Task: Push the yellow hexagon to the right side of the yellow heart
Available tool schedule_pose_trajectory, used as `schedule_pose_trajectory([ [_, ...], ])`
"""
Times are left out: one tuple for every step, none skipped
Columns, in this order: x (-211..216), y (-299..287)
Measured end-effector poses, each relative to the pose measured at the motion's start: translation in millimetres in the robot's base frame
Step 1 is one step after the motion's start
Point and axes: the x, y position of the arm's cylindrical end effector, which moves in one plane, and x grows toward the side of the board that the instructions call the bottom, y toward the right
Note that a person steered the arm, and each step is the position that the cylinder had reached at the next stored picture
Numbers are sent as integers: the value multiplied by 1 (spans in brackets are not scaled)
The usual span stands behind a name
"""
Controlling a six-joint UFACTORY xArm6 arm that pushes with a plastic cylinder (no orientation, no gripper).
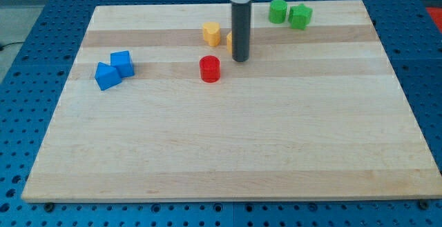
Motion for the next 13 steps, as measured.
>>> schedule_pose_trajectory([
  [-6,6],
  [-27,6],
  [-55,6],
  [-79,3],
  [-80,7],
  [-79,23],
  [-79,25],
  [-79,23],
  [-79,11],
  [-78,-1],
  [-77,-19],
  [-95,-22],
  [-120,-20],
])
